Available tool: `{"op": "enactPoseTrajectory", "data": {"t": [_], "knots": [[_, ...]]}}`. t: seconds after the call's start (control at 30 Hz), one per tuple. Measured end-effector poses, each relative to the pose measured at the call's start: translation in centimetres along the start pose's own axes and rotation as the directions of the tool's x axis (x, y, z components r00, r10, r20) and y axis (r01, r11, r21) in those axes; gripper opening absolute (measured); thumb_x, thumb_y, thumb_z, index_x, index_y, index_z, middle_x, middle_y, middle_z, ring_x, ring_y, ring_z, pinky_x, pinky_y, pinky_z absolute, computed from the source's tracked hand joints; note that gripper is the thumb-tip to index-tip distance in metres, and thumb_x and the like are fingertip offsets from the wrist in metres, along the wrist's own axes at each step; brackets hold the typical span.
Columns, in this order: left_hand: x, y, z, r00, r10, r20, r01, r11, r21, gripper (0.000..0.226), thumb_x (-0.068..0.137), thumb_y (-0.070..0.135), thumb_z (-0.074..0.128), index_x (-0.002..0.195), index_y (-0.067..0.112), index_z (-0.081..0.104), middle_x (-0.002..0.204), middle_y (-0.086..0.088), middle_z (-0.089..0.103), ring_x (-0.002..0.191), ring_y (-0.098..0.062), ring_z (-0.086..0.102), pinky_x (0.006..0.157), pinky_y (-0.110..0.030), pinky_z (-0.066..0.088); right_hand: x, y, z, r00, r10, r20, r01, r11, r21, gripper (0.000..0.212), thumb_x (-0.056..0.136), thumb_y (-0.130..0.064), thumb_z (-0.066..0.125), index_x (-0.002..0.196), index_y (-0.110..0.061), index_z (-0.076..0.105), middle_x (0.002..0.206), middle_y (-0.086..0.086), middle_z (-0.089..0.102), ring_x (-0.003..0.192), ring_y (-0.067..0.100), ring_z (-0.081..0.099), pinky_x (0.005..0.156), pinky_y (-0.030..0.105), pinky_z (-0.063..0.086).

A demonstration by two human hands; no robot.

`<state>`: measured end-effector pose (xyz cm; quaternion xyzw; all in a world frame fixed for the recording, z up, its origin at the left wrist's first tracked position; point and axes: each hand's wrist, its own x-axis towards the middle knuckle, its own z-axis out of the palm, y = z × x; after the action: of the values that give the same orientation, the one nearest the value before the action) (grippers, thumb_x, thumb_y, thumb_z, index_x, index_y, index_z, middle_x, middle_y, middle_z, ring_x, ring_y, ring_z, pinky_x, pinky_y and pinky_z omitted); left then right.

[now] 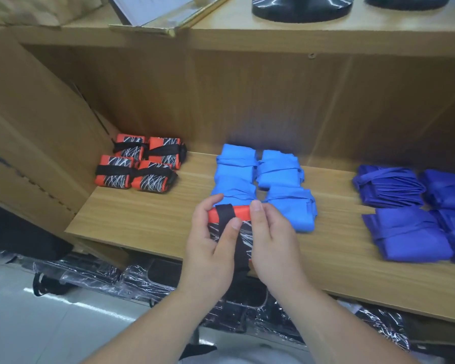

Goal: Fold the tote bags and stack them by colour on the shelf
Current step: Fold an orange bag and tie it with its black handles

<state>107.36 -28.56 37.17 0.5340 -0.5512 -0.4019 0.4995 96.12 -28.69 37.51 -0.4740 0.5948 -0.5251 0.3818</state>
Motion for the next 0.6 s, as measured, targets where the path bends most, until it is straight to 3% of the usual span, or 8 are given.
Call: {"op": "enactPoseTrajectory", "data": {"t": [0.13,0.27,0.33,0.47,0.6], "knots": [[2.6,-1.0,-3.5,0.998,0.010,0.054,-0.005,0.996,-0.091,0.034,0.088,0.045,0.059,0.122,0.049,0.056,0.113,0.008,0.066,0.107,-0.023,0.062,0.095,-0.046,0.051,1.2,-0.3,4.1,0.998,-0.027,-0.048,0.029,0.998,0.050,0.050,0.096,-0.057,0.039,0.085,-0.014,0.061,0.082,0.008,0.064,0.080,0.025,0.059,0.078,0.046,0.049],[5.3,-2.0,-7.3,0.995,-0.004,0.095,0.019,0.988,-0.155,0.027,0.091,0.028,0.058,0.112,0.044,0.060,0.102,0.016,0.066,0.095,-0.007,0.061,0.086,-0.021,0.047,1.9,-0.6,9.1,0.992,0.098,-0.077,-0.081,0.975,0.205,0.051,0.088,-0.065,0.047,0.085,-0.017,0.063,0.079,0.020,0.059,0.074,0.027,0.051,0.079,0.060,0.048],[6.5,-2.7,-9.4,0.993,-0.033,0.118,0.055,0.981,-0.186,0.022,0.096,0.022,0.060,0.107,0.041,0.061,0.097,0.015,0.064,0.088,-0.004,0.059,0.081,-0.019,0.046,2.1,-0.8,11.6,0.985,0.152,-0.076,-0.130,0.963,0.237,0.053,0.085,-0.067,0.051,0.086,-0.014,0.062,0.077,0.021,0.057,0.074,0.025,0.051,0.079,0.062,0.048],[8.7,-4.5,-13.7,0.988,-0.154,0.018,0.153,0.954,-0.257,0.018,0.101,0.018,0.055,0.108,0.034,0.057,0.104,0.006,0.065,0.082,-0.003,0.062,0.072,-0.021,0.049,1.6,-0.8,16.0,0.980,0.201,0.005,-0.197,0.959,0.203,0.037,0.080,-0.061,0.063,0.099,-0.030,0.066,0.086,0.003,0.070,0.082,0.014,0.064,0.082,0.048,0.054],[10.1,-6.3,-17.4,0.962,-0.266,0.063,0.272,0.913,-0.303,0.015,0.104,0.022,0.050,0.104,0.033,0.060,0.111,-0.005,0.068,0.091,-0.012,0.063,0.081,-0.040,0.052,1.5,-0.2,19.2,0.976,0.218,-0.019,-0.213,0.966,0.150,0.006,0.096,-0.025,0.069,0.100,-0.024,0.065,0.086,0.004,0.073,0.081,0.013,0.066,0.076,0.035,0.052]]}}
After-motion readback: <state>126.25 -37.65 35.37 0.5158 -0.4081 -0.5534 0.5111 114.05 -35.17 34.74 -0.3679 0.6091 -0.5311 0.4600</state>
